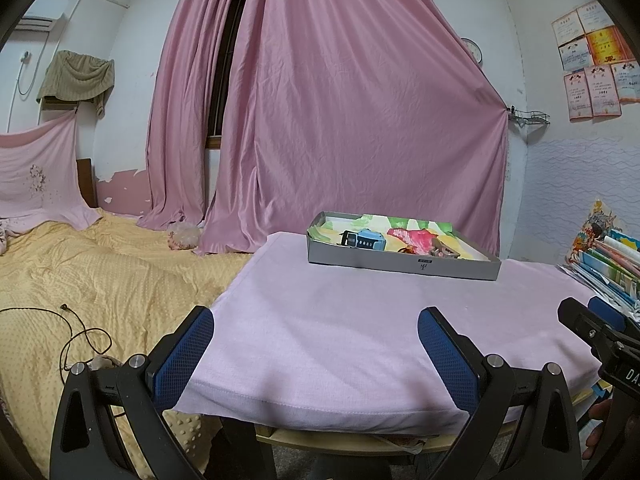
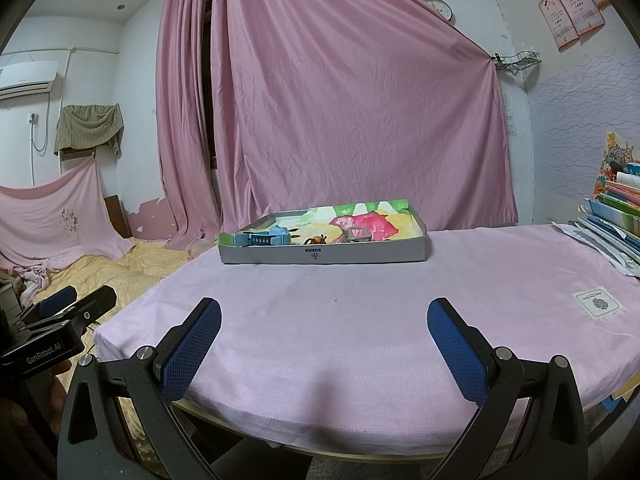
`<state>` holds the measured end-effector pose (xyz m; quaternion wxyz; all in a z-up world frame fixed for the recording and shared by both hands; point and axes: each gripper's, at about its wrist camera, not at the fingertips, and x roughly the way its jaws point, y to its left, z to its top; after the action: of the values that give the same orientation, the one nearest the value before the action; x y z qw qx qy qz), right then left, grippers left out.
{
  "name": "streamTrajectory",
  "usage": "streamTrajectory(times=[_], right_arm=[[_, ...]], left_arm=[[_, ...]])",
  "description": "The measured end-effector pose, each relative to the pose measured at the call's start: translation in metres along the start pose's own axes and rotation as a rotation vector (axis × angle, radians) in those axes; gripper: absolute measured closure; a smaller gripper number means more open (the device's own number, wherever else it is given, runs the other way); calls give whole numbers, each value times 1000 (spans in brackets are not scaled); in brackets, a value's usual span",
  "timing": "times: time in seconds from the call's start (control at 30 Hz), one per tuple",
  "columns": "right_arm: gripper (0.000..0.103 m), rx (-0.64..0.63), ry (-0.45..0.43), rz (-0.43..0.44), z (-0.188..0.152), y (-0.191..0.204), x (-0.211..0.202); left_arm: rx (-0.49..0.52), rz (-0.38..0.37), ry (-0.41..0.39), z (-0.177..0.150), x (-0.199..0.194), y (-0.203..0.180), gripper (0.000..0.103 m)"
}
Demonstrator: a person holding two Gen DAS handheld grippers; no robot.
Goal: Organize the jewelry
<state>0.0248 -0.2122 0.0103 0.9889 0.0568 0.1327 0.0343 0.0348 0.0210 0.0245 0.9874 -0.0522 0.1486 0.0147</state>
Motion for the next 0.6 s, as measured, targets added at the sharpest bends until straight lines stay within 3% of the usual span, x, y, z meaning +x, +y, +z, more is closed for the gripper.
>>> streamTrajectory(times=[0.6], right_arm=[[2, 7, 13, -4, -7, 2, 3]], left_arm=[[18, 20, 13, -6, 2, 3, 1]])
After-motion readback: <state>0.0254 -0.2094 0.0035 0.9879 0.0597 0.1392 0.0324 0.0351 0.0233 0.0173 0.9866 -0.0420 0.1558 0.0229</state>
